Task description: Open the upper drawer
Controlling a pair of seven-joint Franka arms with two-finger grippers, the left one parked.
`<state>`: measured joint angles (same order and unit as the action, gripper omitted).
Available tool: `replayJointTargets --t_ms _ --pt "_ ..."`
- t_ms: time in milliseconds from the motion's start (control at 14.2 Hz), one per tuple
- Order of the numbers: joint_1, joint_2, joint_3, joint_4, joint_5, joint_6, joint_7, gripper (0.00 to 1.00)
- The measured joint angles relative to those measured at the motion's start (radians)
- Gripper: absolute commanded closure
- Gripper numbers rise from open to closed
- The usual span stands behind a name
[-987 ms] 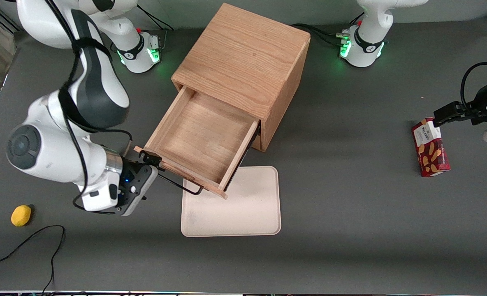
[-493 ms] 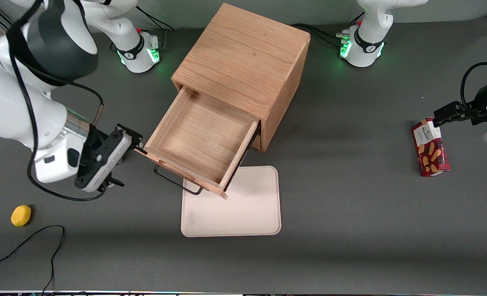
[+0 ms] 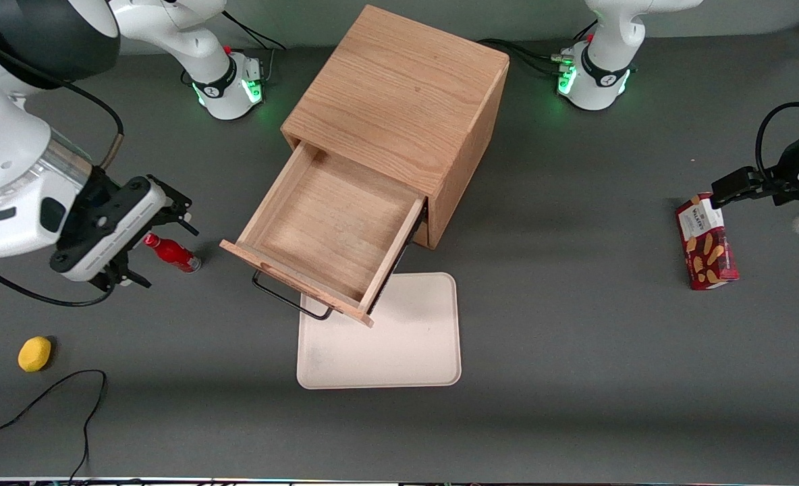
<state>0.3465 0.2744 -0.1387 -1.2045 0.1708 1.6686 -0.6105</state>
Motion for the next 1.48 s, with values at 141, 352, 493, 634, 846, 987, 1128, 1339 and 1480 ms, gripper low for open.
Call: replayJointTargets --t_ms 141,352,493,634,846,987,1128,1339,1480 --pt "-0.021 -0.042 0.000 -0.043 -0.001 -0.001 0.145 0.00" --pt "-0.080 -0.117 0.005 -0.128 -0.002 -0.002 0.291 0.00" --pt "-0.139 -0.160 0.023 -0.170 -0.003 -0.005 0.324 0.00" --pt "-0.193 -0.191 0.047 -0.199 -0.041 -0.032 0.329 0.00" --pt "-0.227 -0.222 0.067 -0.236 -0.111 -0.041 0.335 0.00" --pt "-0.240 -0.231 0.065 -0.259 -0.120 -0.041 0.336 0.00" --pt "-0.245 -0.233 0.045 -0.268 -0.123 -0.041 0.338 0.00" --pt "-0.251 -0.233 0.010 -0.276 -0.124 -0.041 0.367 0.00" --pt "-0.252 -0.233 0.004 -0.279 -0.124 -0.041 0.414 0.00"
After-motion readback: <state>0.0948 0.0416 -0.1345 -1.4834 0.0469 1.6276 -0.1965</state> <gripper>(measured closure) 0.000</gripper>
